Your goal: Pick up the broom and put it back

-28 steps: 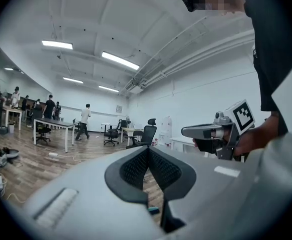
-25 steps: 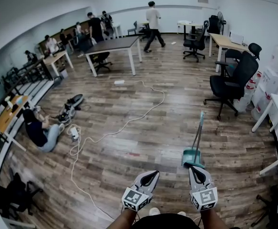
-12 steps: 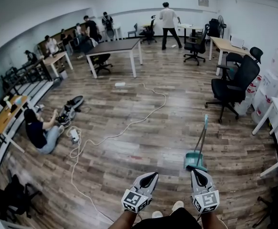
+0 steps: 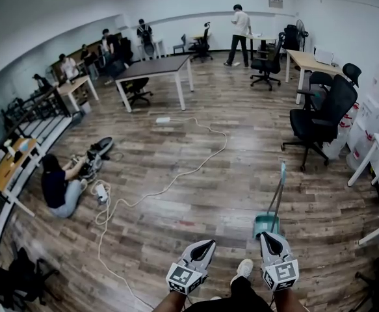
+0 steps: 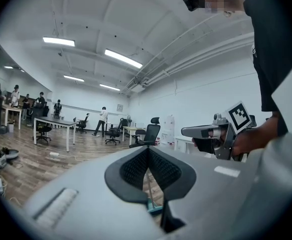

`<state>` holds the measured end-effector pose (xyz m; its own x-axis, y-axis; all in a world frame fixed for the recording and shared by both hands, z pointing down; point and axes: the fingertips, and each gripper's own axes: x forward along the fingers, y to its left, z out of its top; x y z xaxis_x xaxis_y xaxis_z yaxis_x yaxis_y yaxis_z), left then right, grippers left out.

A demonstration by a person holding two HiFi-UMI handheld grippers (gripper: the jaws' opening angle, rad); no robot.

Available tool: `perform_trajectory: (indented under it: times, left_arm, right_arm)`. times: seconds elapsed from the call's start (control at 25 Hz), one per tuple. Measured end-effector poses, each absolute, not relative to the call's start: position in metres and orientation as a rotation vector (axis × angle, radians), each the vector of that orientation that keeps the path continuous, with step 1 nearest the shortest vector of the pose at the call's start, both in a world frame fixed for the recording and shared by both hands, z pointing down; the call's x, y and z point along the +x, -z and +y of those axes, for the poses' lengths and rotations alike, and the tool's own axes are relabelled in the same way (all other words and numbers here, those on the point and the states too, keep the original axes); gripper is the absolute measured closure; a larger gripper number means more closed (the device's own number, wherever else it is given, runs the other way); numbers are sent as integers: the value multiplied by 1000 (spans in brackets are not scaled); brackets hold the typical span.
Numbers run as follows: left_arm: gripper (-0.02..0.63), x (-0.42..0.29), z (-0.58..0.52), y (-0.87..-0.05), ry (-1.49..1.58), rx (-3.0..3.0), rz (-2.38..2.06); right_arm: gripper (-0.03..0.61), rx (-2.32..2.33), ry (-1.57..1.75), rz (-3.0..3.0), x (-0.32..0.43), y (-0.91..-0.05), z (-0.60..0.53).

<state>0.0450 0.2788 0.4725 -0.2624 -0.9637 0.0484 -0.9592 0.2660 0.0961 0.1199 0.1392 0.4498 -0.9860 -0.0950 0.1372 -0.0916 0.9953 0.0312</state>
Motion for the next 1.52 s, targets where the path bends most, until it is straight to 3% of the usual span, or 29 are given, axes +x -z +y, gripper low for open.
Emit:
perform_trajectory:
  times: [0.52, 1.52]
  left_arm:
    - [594, -35, 167, -467, -34, 1839, -2420]
    - [594, -107, 9, -464, -93, 1924, -2367]
  right_arm:
    - [577, 135, 16, -2971, 39, -450, 30]
    - [577, 197, -24, -2951, -22, -461, -114]
